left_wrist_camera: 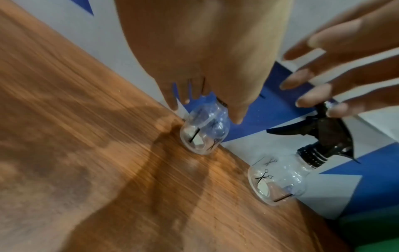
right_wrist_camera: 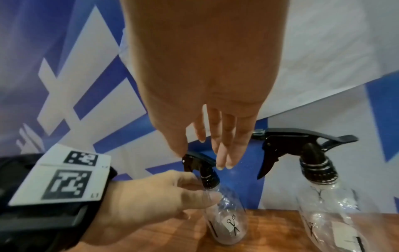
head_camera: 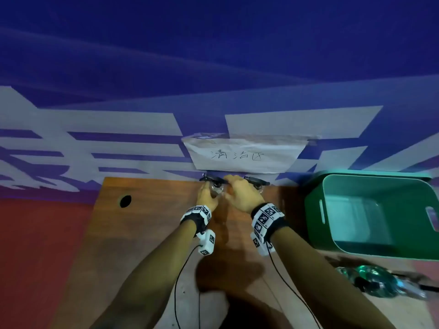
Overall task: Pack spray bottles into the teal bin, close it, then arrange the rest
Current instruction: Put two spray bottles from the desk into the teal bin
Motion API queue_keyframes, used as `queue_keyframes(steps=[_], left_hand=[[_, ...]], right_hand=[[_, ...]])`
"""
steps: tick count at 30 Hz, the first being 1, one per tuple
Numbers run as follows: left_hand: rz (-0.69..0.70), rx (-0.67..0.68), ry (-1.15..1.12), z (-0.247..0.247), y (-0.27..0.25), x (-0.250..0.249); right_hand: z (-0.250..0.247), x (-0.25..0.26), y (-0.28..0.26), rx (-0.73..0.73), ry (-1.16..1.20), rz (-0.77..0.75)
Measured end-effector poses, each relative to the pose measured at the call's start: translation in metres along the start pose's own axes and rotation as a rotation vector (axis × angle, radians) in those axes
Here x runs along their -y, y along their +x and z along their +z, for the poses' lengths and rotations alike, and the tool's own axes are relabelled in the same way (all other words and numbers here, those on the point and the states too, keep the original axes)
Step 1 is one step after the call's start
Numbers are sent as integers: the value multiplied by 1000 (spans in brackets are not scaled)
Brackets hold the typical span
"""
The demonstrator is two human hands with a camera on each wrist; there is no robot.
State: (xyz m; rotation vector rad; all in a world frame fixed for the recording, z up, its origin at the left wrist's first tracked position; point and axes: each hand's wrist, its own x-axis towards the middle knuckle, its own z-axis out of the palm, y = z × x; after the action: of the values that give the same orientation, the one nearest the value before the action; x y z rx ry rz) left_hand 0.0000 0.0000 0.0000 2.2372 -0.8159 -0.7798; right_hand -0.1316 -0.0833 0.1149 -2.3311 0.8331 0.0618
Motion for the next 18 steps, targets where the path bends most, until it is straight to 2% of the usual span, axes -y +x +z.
queue_keyframes(steps=[4,12,18], left_hand=[[-69,-45,-40,-6,2,-21],[-107,-41,-62,3,9,-8],[-108,49,47,-4,9,-5]], right_hand=[[2,9,21,85,-88,16],[21,4,43,122,-149,80],[31,3,48,119,-150,97]])
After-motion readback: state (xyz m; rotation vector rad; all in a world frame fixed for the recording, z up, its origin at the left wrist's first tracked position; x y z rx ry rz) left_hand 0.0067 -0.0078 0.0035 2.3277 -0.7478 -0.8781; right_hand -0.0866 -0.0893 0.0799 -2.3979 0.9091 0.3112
